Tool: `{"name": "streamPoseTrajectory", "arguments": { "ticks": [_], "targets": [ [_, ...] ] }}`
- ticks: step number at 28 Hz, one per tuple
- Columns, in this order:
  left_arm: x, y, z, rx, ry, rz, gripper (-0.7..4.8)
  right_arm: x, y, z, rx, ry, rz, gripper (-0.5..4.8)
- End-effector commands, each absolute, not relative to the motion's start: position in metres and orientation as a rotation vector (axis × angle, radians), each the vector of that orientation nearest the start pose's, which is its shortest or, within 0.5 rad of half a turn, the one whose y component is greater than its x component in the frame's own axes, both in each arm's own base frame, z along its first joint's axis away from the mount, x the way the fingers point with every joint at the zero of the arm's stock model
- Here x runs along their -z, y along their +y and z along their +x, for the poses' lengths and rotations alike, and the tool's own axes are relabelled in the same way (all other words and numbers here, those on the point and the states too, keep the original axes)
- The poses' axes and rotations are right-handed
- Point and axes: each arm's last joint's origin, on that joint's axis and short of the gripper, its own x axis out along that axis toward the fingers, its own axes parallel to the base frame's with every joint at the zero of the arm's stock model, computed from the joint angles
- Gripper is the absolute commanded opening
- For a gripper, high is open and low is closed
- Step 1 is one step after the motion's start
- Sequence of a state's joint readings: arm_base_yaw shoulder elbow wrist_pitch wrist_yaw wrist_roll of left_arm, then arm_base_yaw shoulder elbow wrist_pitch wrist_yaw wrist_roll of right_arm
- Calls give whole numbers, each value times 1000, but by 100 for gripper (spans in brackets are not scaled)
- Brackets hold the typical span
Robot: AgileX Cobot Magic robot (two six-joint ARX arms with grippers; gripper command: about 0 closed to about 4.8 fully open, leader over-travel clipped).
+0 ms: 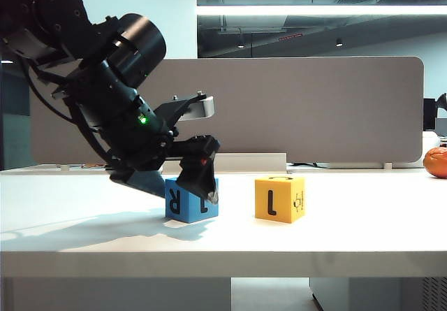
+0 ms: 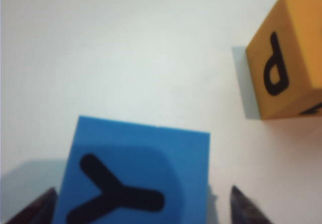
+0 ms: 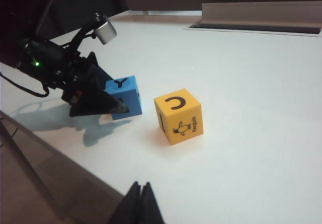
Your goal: Stack one letter block on top of another letter block.
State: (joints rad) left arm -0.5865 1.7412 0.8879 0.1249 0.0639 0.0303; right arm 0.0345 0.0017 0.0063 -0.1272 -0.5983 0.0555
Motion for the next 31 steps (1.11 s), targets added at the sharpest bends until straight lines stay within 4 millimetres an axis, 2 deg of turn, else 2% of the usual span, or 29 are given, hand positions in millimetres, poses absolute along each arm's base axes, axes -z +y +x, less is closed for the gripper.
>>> {"name": "streamPoseTrajectory", "arguments": {
  "ticks": [1, 9, 14, 16, 23, 31],
  "targets": [
    [-160, -195, 287, 633, 646, 211, 360, -153, 20, 91, -629, 133, 87, -1],
    [-161, -197, 287, 637, 630, 201, 174, -153, 20, 91, -629, 134, 87, -1],
    [-164, -197, 287, 641, 609, 195, 174, -153, 20, 91, -628, 134, 87, -1],
    [-180, -197, 285, 654, 554, 174, 174, -153, 20, 91, -628, 134, 87, -1],
    [-212, -204, 273, 693, 456, 116, 174, -153, 20, 91, -629, 134, 87, -1],
    [-247, -228, 274, 746, 438, 124, 174, -153, 20, 91, -629, 134, 87, -1]
  ]
}}
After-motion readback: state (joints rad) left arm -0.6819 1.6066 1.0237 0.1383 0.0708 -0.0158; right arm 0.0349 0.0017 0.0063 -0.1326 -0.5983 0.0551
